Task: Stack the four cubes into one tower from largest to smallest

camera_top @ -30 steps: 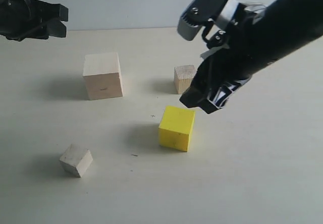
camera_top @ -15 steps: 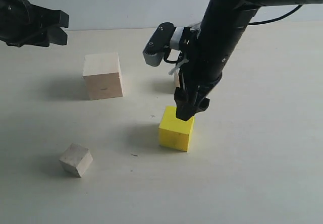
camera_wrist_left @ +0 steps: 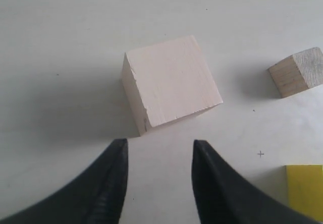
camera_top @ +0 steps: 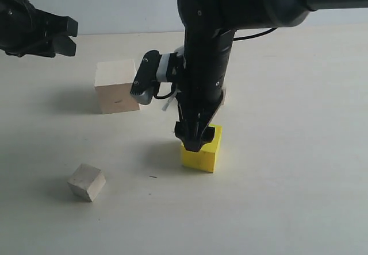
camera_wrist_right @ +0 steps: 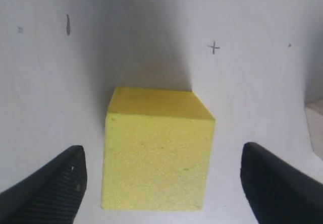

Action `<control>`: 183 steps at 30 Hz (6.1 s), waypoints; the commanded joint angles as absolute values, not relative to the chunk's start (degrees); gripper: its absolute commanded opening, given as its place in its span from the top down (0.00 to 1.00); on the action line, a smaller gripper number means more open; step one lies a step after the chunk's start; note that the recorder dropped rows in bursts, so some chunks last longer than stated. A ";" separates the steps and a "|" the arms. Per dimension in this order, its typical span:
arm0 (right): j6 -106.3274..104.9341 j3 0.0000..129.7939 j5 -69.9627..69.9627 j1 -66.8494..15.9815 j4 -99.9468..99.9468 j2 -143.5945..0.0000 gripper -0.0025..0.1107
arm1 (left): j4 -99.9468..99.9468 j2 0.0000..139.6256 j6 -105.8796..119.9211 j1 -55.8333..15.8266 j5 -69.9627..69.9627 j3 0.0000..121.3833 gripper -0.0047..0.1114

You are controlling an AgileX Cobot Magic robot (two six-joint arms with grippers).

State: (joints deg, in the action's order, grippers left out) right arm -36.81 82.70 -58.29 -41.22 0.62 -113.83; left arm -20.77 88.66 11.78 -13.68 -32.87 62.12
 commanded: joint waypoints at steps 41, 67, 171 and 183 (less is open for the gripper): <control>-30.86 83.18 -55.99 -41.36 2.23 -120.87 0.26 | -18.58 88.64 11.99 -13.65 -33.62 62.68 0.60; -17.30 83.18 -61.72 -37.34 9.13 -120.63 0.98 | -15.48 88.99 11.99 -13.65 -31.07 62.68 0.68; -7.50 70.96 -56.63 -29.34 -4.33 -86.35 0.98 | -31.28 109.00 19.37 -16.44 -44.59 66.66 0.96; -7.50 70.96 -56.93 -29.34 -4.18 -77.91 0.98 | -38.81 112.23 24.04 -17.31 -45.12 66.66 0.96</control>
State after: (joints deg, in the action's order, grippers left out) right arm -7.69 70.96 -57.29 -29.67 -4.14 -79.90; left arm -35.57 112.41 21.78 -16.60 -44.91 66.72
